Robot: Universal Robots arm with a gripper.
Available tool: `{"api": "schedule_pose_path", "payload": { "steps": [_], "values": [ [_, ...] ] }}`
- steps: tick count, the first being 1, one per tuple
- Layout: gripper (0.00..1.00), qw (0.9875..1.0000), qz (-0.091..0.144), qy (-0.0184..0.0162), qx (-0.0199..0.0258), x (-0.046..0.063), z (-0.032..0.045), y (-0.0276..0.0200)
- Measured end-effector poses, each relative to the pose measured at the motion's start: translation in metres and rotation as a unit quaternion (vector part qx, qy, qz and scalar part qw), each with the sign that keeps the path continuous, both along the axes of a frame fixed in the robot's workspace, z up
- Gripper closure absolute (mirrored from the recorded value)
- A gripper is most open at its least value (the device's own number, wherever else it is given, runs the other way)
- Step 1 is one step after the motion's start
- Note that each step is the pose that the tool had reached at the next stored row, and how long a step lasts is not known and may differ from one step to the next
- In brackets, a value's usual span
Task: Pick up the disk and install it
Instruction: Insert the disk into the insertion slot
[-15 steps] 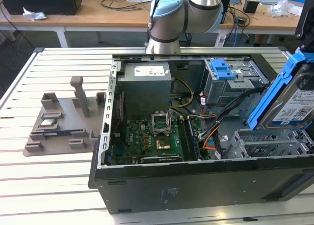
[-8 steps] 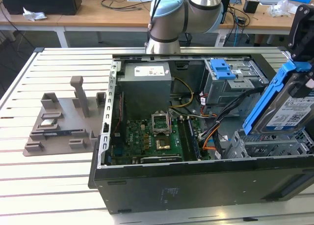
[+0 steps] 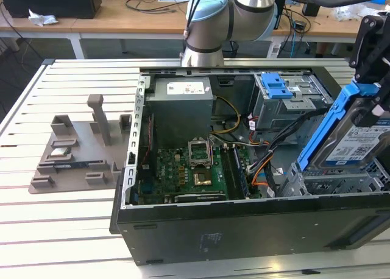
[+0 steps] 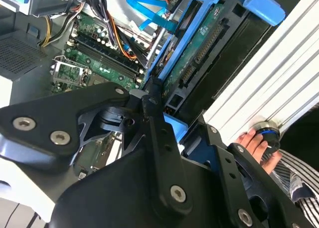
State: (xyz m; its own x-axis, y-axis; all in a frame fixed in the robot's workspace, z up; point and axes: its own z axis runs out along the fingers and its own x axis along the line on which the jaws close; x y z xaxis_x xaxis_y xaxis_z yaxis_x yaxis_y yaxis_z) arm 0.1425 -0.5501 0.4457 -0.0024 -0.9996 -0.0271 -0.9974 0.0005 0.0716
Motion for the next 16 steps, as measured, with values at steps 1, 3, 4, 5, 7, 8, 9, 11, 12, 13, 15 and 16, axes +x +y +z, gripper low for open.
{"api": "schedule_pose_path", "payload": {
  "steps": [1,3,4,5,7,8,9,11,12,13,15,16],
  "values": [
    [0.63,1.0,0.0,0.0,0.0,0.0,-0.0035,0.0],
    [0.63,1.0,0.0,0.0,0.0,0.0,-0.0083,0.0],
    [0.63,1.0,0.0,0.0,0.0,0.0,-0.0112,0.0],
    [0.63,1.0,0.0,0.0,0.0,0.0,-0.0162,0.0],
    [0.63,1.0,0.0,0.0001,0.0,0.0,-0.0206,-0.0001],
    [0.63,1.0,0.0,0.0001,0.0,0.0,-0.0237,0.0],
    [0.63,1.0,0.0,0.0001,0.0,0.0,-0.0255,0.0],
    [0.63,1.0,0.0,0.0001,0.0,0.0,-0.0296,0.0],
    [0.63,1.0,0.0,0.0001,0.0,0.0,-0.0309,0.0],
    [0.63,1.0,0.0,0.0001,-0.0001,0.0,-0.0314,0.0],
    [0.63,1.0,0.0,0.0001,-0.0001,0.0,-0.0315,0.0],
    [0.63,1.0,0.0,0.0001,-0.0001,0.0,-0.0315,0.0]
  ]
}}
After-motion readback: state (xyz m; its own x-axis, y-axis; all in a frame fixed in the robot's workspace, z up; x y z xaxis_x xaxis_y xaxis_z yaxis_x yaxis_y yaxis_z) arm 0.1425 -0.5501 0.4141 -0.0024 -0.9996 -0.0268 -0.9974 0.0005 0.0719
